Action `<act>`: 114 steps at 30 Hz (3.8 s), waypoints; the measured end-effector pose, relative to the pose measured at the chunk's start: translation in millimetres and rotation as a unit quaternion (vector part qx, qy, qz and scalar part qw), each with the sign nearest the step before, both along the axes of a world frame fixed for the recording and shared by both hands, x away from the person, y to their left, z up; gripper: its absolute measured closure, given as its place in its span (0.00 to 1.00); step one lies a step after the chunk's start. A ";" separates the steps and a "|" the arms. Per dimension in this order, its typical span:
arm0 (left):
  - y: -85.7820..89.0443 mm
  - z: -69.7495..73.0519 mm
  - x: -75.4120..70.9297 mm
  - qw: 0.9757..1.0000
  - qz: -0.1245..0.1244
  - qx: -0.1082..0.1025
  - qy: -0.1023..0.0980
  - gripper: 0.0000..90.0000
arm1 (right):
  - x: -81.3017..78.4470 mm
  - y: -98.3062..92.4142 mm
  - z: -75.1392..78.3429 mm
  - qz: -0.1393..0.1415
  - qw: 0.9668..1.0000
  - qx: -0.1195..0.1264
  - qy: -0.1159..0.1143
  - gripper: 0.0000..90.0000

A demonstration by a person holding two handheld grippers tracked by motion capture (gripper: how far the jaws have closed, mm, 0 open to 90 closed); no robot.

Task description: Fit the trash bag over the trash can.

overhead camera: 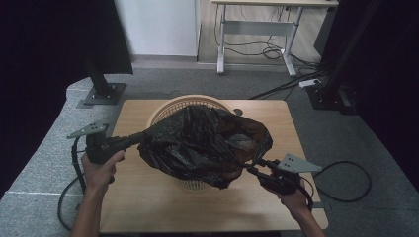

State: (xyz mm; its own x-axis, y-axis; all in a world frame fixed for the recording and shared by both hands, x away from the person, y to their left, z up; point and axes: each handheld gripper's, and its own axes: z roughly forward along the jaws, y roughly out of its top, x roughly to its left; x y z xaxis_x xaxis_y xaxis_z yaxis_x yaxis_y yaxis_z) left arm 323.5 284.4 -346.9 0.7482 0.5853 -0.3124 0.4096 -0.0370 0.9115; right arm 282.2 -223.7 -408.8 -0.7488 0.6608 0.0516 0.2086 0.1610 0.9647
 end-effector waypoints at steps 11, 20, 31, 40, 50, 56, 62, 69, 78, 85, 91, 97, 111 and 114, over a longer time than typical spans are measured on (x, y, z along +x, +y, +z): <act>-0.2 3.0 -1.0 1.000 -0.002 -0.002 -0.004 1.00 | 15.4 -28.2 28.8 -0.077 0.997 0.015 -0.023 0.48; 1.2 5.1 -3.3 1.000 -0.006 -0.008 -0.008 1.00 | 6.3 -50.7 34.5 -0.076 0.996 0.032 -0.014 0.45; -0.1 6.6 -2.9 1.000 -0.009 -0.011 -0.006 1.00 | 5.3 -31.8 48.5 -0.051 0.998 0.028 -0.032 0.37; 0.2 8.7 -0.6 1.000 -0.010 -0.012 -0.006 1.00 | 30.3 -21.5 57.8 -0.054 0.998 0.038 -0.023 0.34; 1.6 12.8 3.0 1.000 -0.011 -0.013 -0.011 1.00 | 59.4 -18.9 65.1 -0.069 0.997 0.015 -0.029 0.41; 3.3 12.5 7.6 1.000 -0.009 -0.012 -0.010 1.00 | 72.6 -19.9 63.7 -0.059 0.998 0.028 -0.023 0.56; 6.8 12.0 12.7 1.000 0.000 -0.011 -0.009 1.00 | 78.2 -13.3 68.2 -0.050 0.998 0.019 -0.040 0.91; 11.3 7.6 23.1 1.000 0.021 -0.009 -0.006 1.00 | 91.3 -2.4 75.4 -0.086 0.995 0.022 -0.050 0.97; 13.4 -10.8 34.0 0.999 0.038 -0.020 0.017 1.00 | 109.8 15.0 54.4 -0.104 0.994 -0.004 -0.030 0.97; 14.0 -22.3 41.2 0.998 0.042 -0.030 0.028 1.00 | 119.3 18.4 32.4 -0.101 0.995 -0.005 -0.002 0.97; 8.1 -28.7 46.8 0.998 0.052 -0.011 0.038 1.00 | 126.0 30.4 16.3 -0.090 0.996 -0.017 0.017 0.97; 3.6 -34.2 53.9 0.997 0.059 0.010 0.051 1.00 | 131.2 41.8 5.0 -0.080 0.996 -0.028 0.030 0.97; -4.9 -43.3 65.7 0.996 0.058 0.022 0.068 1.00 | 133.7 49.4 -1.1 -0.065 0.997 -0.028 0.040 0.97; -3.3 -42.0 63.7 0.995 0.061 0.030 0.067 1.00 | 132.7 49.7 -1.0 -0.066 0.996 -0.031 0.042 0.97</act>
